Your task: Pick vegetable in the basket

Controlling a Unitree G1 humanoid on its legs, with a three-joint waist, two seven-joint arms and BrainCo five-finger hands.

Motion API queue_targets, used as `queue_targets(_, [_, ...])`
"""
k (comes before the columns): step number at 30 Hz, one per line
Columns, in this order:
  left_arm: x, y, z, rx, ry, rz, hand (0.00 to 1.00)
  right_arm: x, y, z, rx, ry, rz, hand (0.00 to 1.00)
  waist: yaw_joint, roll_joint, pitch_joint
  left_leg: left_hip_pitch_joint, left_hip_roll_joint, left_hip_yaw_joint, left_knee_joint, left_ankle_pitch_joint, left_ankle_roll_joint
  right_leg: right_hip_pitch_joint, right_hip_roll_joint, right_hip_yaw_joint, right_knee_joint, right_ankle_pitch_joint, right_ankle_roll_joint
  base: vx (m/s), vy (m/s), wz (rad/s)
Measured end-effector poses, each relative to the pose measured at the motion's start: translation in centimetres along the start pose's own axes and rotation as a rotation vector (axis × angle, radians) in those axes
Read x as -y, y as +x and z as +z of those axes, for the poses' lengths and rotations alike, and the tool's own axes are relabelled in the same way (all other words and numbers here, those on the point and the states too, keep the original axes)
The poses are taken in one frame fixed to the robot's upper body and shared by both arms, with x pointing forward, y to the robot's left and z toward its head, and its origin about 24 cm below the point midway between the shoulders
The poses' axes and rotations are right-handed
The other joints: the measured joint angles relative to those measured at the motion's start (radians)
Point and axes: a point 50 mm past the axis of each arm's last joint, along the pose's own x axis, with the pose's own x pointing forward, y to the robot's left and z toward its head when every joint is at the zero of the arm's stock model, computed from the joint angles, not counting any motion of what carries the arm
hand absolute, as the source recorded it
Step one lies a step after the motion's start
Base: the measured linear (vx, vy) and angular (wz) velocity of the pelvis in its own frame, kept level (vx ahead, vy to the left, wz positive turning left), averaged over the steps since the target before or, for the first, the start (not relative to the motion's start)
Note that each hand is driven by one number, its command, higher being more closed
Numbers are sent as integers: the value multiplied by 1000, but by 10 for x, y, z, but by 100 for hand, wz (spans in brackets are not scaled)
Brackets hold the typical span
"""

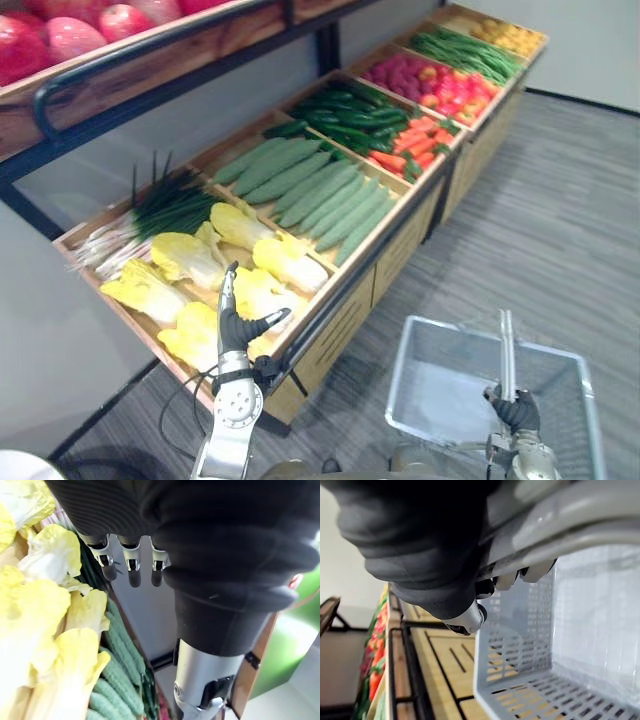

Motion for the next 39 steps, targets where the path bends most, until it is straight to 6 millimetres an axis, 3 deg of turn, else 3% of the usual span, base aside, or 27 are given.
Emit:
queue_targets(1, [0,1,2,18,5,-17,0,-2,-6,-5,-10,17,0,100,0,-56,-17,-23,-3,-15,63,-55,-40,14,-19,56,-137,85,-6,203,-397,144])
queue_targets(2, [1,2,0,13,9,-26,0,0,-7,-8,-28,14,0,100,6,-61,-10,-22,6,-30,91,-78,-55,10,-21,40,-98,78,27,227,-395,101])
queue_targets(3, [3,-1,-6,-25,3,-37,0,4,-8,-11,-40,5,-5,100,13,-55,-15,-25,38,-38,108,-89,-69,23,-4,4,-94,63,8,210,-358,66])
queue_targets(5, [5,0,-7,-30,-9,-43,0,13,-9,-10,-33,-13,-18,100,13,-15,-36,-44,105,-11,99,-78,-101,23,14,-68,-99,50,-25,195,-292,70])
queue_targets(9, [8,10,-5,-16,-5,-56,0,24,-11,-16,-63,-34,-36,100,10,4,-43,-31,142,2,19,-22,-155,42,18,-135,-129,54,-48,91,-154,42])
queue_targets(14, [2,24,-24,-87,50,-31,0,26,-18,-33,-137,-9,-32,100,7,-5,-46,-16,152,13,-58,33,-158,69,10,-179,-181,74,-66,-20,-57,28])
queue_targets(17, [-8,30,-42,-164,116,-12,0,25,-19,-35,-149,3,-22,100,4,-6,-45,-16,168,60,-95,57,-157,69,5,-188,-215,98,-64,-54,-13,9])
queue_targets(23, [-26,47,-60,-232,215,58,0,18,-17,-38,-162,4,10,100,0,-30,-39,-12,164,133,-170,109,-170,42,1,-159,-255,132,-54,-33,16,-10])
queue_targets(27, [-27,65,-59,-236,236,84,0,9,-9,-31,-135,21,37,100,-12,-46,-25,-62,165,148,-168,119,-171,-11,6,-145,-258,149,-55,-8,1,-13])
queue_targets(38, [-18,123,-44,-216,274,83,0,-8,14,-5,-37,84,81,100,-51,-66,108,-145,182,206,-116,125,-177,-105,18,-115,-252,175,-59,-1,-6,-9])
queue_targets(39, [-17,126,-41,-206,269,85,100,-8,14,-5,-37,88,83,100,-49,-67,116,-147,183,209,-113,125,-177,-106,18,-114,-253,177,-58,-42,3,-5])
